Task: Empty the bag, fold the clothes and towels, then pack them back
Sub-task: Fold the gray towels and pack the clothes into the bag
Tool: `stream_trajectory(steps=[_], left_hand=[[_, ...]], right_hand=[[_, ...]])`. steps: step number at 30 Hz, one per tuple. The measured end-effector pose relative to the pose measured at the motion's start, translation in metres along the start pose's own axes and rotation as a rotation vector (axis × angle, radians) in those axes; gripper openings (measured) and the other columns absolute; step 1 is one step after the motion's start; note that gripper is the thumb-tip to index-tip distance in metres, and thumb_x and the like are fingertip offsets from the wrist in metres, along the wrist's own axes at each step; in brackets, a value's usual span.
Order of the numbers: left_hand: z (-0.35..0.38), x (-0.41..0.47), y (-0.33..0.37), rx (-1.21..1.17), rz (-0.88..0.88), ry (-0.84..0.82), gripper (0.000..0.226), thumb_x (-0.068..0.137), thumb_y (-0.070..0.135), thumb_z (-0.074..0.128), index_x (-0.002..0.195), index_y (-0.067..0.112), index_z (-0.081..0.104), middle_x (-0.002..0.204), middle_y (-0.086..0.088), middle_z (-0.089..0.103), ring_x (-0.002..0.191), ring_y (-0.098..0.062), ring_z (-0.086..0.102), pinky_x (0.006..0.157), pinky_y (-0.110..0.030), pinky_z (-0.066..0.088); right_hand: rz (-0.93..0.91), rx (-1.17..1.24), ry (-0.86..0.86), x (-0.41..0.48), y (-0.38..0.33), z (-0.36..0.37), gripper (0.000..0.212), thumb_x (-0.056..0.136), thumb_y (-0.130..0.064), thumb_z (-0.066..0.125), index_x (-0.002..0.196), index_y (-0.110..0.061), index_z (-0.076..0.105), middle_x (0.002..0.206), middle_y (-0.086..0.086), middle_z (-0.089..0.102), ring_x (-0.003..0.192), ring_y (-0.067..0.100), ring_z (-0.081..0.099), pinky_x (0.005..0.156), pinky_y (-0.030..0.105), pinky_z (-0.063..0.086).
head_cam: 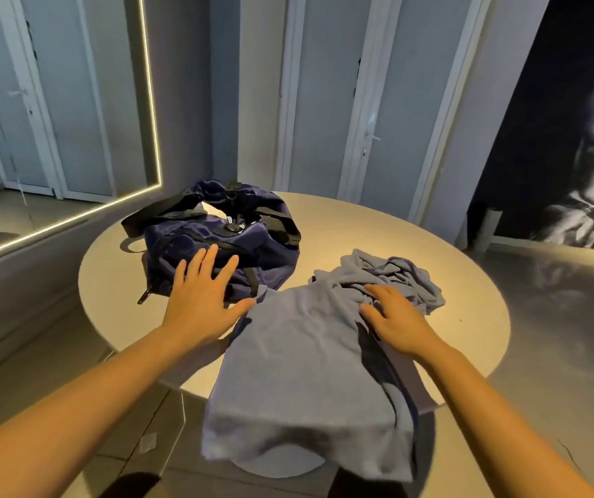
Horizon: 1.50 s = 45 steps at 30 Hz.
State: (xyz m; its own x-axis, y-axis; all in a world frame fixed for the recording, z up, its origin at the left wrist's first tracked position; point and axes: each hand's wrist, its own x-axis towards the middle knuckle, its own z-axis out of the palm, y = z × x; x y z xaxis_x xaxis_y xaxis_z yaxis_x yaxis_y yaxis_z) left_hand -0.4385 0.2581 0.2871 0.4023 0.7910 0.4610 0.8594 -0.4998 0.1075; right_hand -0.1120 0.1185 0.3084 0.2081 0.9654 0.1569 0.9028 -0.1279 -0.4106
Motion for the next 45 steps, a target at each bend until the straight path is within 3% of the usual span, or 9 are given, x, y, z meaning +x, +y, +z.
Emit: stream_trajectory(steps=[6, 18, 21, 23, 26, 30, 35, 39, 45], left_hand=[[0.040, 0.035, -0.008, -0.048, -0.093, -0.164, 0.115, 0.064, 0.104, 0.004, 0.162, 0.043, -0.001, 0.171, -0.010, -0.004, 0.157, -0.029, -0.012, 0.124, -0.057, -0.004], [0.083, 0.103, -0.013, -0.078, -0.118, -0.218, 0.111, 0.071, 0.095, -0.002, 0.163, 0.034, 0.008, 0.170, -0.015, 0.009, 0.157, -0.032, -0.003, 0.124, -0.055, -0.006], [0.086, 0.120, -0.013, -0.103, -0.152, -0.272, 0.108, 0.076, 0.097, 0.005, 0.163, 0.033, 0.011, 0.170, -0.015, 0.008, 0.158, -0.032, -0.004, 0.124, -0.055, -0.008], [0.082, 0.131, -0.013, -0.150, -0.176, -0.335, 0.097, 0.084, 0.090, 0.016, 0.163, 0.033, 0.012, 0.170, -0.014, 0.007, 0.158, -0.030, -0.005, 0.124, -0.055, -0.007], [0.072, 0.125, -0.010, -0.257, -0.170, -0.206, 0.072, 0.100, 0.067, 0.037, 0.160, 0.030, 0.027, 0.168, -0.013, 0.017, 0.156, -0.032, 0.007, 0.124, -0.055, 0.005], [0.051, 0.088, -0.002, -0.577, -0.111, 0.098, 0.020, 0.099, 0.018, 0.062, 0.118, 0.015, 0.069, 0.124, -0.009, 0.064, 0.115, -0.030, 0.059, 0.099, -0.049, 0.050], [0.036, 0.055, 0.018, -1.163, -0.294, -0.503, 0.038, 0.104, -0.002, 0.040, 0.121, 0.010, 0.072, 0.117, -0.005, 0.072, 0.113, -0.022, 0.067, 0.101, -0.038, 0.054], [0.043, 0.049, 0.012, -1.258, -0.286, -0.512, 0.037, 0.099, -0.008, 0.040, 0.102, 0.004, 0.075, 0.107, -0.007, 0.074, 0.107, -0.024, 0.068, 0.101, -0.038, 0.054], [0.047, 0.055, 0.015, -1.342, -0.274, -0.611, 0.041, 0.101, -0.003, 0.043, 0.131, 0.013, 0.066, 0.123, 0.007, 0.064, 0.110, -0.009, 0.059, 0.093, -0.025, 0.048]], right_hand=[[0.152, 0.224, -0.071, 0.060, 0.026, 0.027, 0.094, 0.084, -0.078, 0.019, 0.162, -0.025, 0.018, 0.169, 0.002, 0.016, 0.156, 0.026, 0.015, 0.125, 0.051, 0.016], [0.212, 0.225, -0.107, 0.140, 0.070, 0.015, 0.070, 0.102, -0.063, 0.020, 0.159, -0.023, 0.030, 0.165, 0.004, 0.030, 0.152, 0.029, 0.027, 0.124, 0.047, 0.022], [0.269, -0.002, 0.011, 0.143, 0.074, 0.013, 0.085, 0.094, -0.078, 0.016, 0.154, -0.022, 0.036, 0.160, 0.012, 0.035, 0.147, 0.036, 0.032, 0.118, 0.058, 0.028], [0.233, -0.135, 0.193, 0.135, 0.059, 0.017, 0.068, 0.100, -0.066, 0.033, 0.144, -0.016, 0.046, 0.149, 0.016, 0.045, 0.136, 0.040, 0.041, 0.109, 0.061, 0.036], [-0.046, -0.083, 0.343, 0.110, 0.008, 0.029, 0.030, 0.101, -0.025, 0.052, 0.124, -0.007, 0.062, 0.124, 0.016, 0.060, 0.109, 0.039, 0.057, 0.087, 0.051, 0.049], [-0.184, 0.003, 0.067, 0.086, -0.047, 0.056, 0.033, 0.105, -0.026, 0.048, 0.132, -0.010, 0.060, 0.133, 0.008, 0.060, 0.117, 0.029, 0.057, 0.095, 0.043, 0.047], [-0.115, -0.094, 0.001, 0.078, -0.047, 0.083, 0.035, 0.107, -0.041, 0.037, 0.100, -0.013, 0.056, 0.097, 0.007, 0.059, 0.090, 0.030, 0.055, 0.078, 0.045, 0.046], [-0.118, -0.064, 0.039, 0.072, -0.043, 0.084, 0.034, 0.107, -0.041, 0.037, 0.097, -0.016, 0.058, 0.095, 0.003, 0.061, 0.087, 0.022, 0.053, 0.079, 0.044, 0.046], [-0.079, 0.057, 0.038, 0.069, -0.047, 0.082, 0.027, 0.108, -0.029, 0.040, 0.103, -0.017, 0.064, 0.104, 0.003, 0.067, 0.095, 0.022, 0.057, 0.083, 0.042, 0.048]])
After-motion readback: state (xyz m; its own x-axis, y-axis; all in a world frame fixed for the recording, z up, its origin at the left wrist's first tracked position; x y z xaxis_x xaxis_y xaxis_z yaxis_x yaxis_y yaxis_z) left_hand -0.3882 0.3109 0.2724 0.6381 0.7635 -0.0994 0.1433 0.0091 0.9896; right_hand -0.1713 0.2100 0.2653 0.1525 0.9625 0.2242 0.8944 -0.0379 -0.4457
